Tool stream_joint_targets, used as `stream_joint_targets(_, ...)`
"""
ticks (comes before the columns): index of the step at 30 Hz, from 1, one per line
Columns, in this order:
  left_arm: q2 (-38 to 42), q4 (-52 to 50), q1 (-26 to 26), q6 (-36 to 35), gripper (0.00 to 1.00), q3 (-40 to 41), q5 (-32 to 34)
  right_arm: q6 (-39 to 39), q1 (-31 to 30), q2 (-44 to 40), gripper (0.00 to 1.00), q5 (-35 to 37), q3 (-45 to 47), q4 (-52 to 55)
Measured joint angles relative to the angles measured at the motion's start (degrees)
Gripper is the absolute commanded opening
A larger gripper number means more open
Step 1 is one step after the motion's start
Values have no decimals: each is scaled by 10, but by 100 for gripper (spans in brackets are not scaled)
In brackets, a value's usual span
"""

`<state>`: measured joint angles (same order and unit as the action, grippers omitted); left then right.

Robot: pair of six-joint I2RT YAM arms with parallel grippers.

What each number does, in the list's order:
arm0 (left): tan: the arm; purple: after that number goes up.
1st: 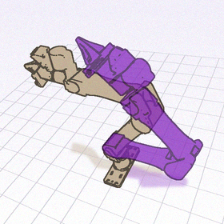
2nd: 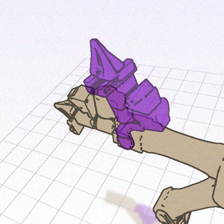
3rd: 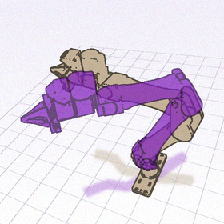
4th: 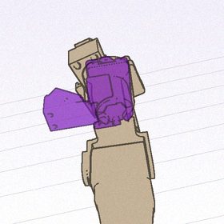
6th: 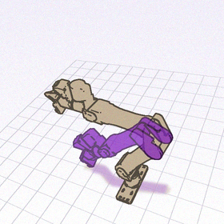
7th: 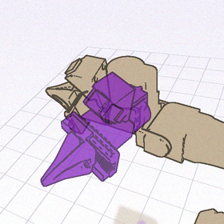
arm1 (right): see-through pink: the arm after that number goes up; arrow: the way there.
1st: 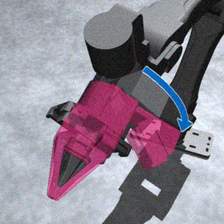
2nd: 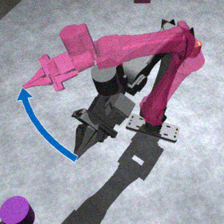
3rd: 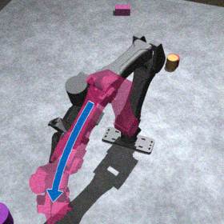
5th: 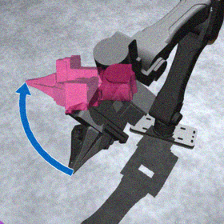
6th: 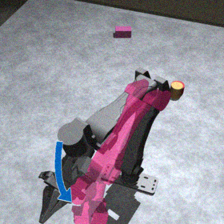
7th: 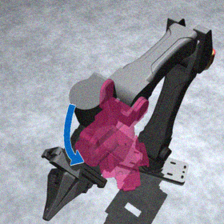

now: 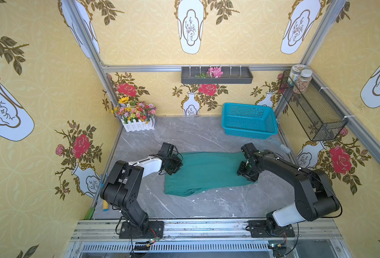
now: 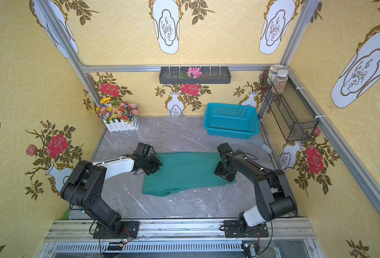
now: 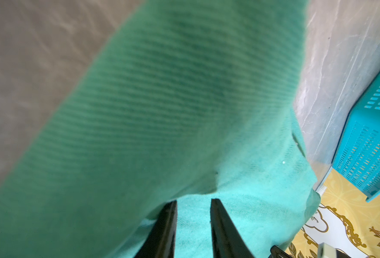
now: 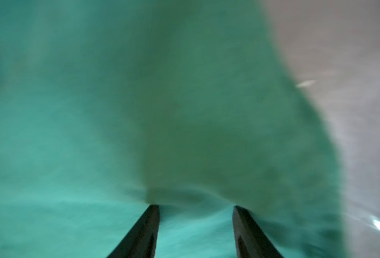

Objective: Roll up the long pants
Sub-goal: Adjust the long pant at the center of the board.

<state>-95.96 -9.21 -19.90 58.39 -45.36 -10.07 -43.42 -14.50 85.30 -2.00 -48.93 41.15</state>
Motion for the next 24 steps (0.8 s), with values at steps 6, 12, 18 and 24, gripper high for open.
stream_joint_targets(6, 13, -20, 0, 1, 43, -8, 9, 4, -70, -45, 59, 66, -70, 37)
stream_joint_targets(12, 41, -121, -6, -1, 46, -46, 52, -17, -110, 22, 46, 101, -98, 49)
stream_joint_targets(18, 73, -157, -7, -19, 47, -95, 61, -35, -95, 74, 44, 121, -99, 42)
stream_joint_targets(24, 96, -181, -4, -35, 46, -106, 69, -16, -79, 135, 46, 113, -109, 13)
